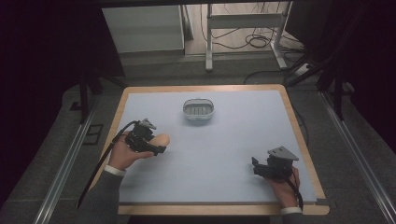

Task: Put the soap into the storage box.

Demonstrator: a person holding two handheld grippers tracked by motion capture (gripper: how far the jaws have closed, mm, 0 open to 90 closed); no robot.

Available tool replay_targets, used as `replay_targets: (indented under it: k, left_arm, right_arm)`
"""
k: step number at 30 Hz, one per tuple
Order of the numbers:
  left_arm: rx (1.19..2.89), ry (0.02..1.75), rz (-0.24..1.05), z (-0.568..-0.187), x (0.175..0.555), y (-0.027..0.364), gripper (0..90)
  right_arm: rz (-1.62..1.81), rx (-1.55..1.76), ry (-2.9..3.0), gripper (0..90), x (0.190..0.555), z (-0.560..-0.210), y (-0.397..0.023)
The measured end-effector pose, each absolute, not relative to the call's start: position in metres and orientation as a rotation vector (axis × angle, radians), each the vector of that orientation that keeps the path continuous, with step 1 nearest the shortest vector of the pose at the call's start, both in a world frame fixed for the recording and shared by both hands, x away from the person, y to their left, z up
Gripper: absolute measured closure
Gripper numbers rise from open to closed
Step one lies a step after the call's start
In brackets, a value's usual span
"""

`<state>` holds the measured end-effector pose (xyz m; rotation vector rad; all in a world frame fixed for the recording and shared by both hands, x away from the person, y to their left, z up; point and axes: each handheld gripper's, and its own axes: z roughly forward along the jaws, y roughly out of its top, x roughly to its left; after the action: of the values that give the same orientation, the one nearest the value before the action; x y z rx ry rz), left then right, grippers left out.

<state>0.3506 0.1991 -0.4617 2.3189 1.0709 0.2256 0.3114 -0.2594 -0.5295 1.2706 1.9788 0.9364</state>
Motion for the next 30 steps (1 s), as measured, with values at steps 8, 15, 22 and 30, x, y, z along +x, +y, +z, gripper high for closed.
replay_targets:
  k: [8, 15, 22, 30]
  left_arm:
    - [2.321, 1.066, 0.240, -0.457, 0.354, 0.197, 32.5]
    - [2.339, 1.037, 0.260, -0.450, 0.355, 0.192, 32.5]
    - [2.339, 1.020, 0.277, -0.443, 0.358, 0.187, 32.5]
    - [2.349, 1.009, 0.275, -0.444, 0.365, 0.182, 32.5]
  right_arm:
    - [0.936, 1.270, 1.979, 9.1, 0.311, -0.530, -0.259]
    - [0.933, 1.267, 1.978, 9.1, 0.311, -0.530, -0.259]
    - [0.934, 1.268, 1.978, 9.1, 0.311, -0.530, -0.259]
    - [0.934, 1.270, 1.980, 9.1, 0.311, -0.530, -0.259]
